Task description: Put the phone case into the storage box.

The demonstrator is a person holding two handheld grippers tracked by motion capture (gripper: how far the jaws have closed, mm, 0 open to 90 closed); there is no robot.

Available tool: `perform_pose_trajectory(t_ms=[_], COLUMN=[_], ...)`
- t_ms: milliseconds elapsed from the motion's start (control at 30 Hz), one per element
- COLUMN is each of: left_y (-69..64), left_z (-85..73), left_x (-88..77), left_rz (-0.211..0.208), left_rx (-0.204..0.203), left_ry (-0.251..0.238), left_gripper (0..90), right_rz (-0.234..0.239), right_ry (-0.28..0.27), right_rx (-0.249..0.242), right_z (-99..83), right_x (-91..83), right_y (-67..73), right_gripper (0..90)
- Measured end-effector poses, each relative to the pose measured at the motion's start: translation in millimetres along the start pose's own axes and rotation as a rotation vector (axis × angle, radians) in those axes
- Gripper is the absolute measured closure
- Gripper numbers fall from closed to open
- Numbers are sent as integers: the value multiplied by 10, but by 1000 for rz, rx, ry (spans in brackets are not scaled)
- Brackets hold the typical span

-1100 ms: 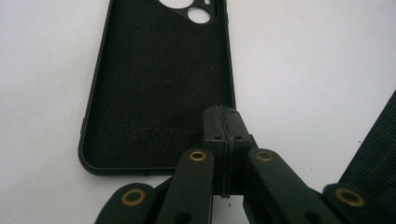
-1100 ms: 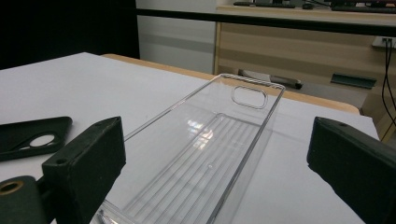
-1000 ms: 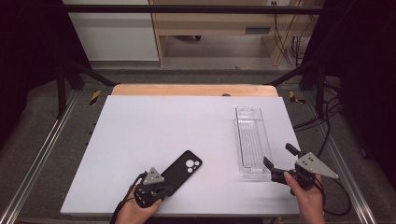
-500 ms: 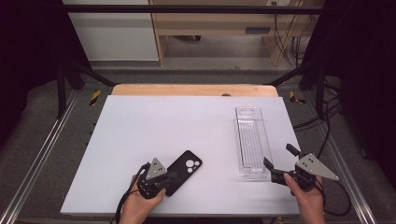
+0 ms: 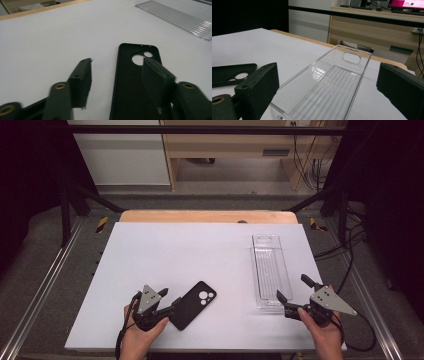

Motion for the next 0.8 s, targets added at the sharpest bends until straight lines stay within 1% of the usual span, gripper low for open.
perform_pose_trajectory(t_ms=[67,133,167,233,267,300,367,433,500,533,633,800], left_y=[6,-3,-7,-12,-11,-13,-20,-33,-53,-62,-94,-139], left_z=[-6,-11,-10,-5,0,2,0,-7,-23,-36,-58,-86], left_x=[20,35,38,39,40,40,45,51,68,79,110,146], left_rz=[-1,2,7,13,16,15,-6,-13,-34,-45,-67,-88], left_rx=[-10,-14,-14,-13,-21,-27,-36,-31,-25,-22,-19,-10], left_ry=[6,2,1,-5,-11,-17,-20,-11,10,29,56,95], left_gripper=[326,273,210,120,76,56,46,41,41,40,40,43], right_rz=[-4,-6,-5,-5,-3,-4,-5,-5,-7,-6,-5,-4], right_ry=[-3,-3,-3,-1,0,1,1,0,1,0,0,5], right_rx=[2,5,6,7,7,9,11,12,13,14,13,15], right_z=[5,5,4,2,0,-1,-1,0,-1,0,1,-7], right_x=[-5,-9,-9,-7,-5,-4,-4,-7,-9,-10,-8,-4], right_y=[-3,-8,-10,-8,-6,-6,-5,-7,-9,-8,-6,-10], right_gripper=[46,45,44,44,44,44,44,44,43,43,43,43])
Point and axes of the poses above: each handheld gripper's, and its own axes: x roughly forward along the jaws, z roughly out of its top, y roughly to its left, the point moved 4 cm from there along x, roughly forward along the jaws, and after that the axes turned 2 degrees about -x, right-handed, at the moved point
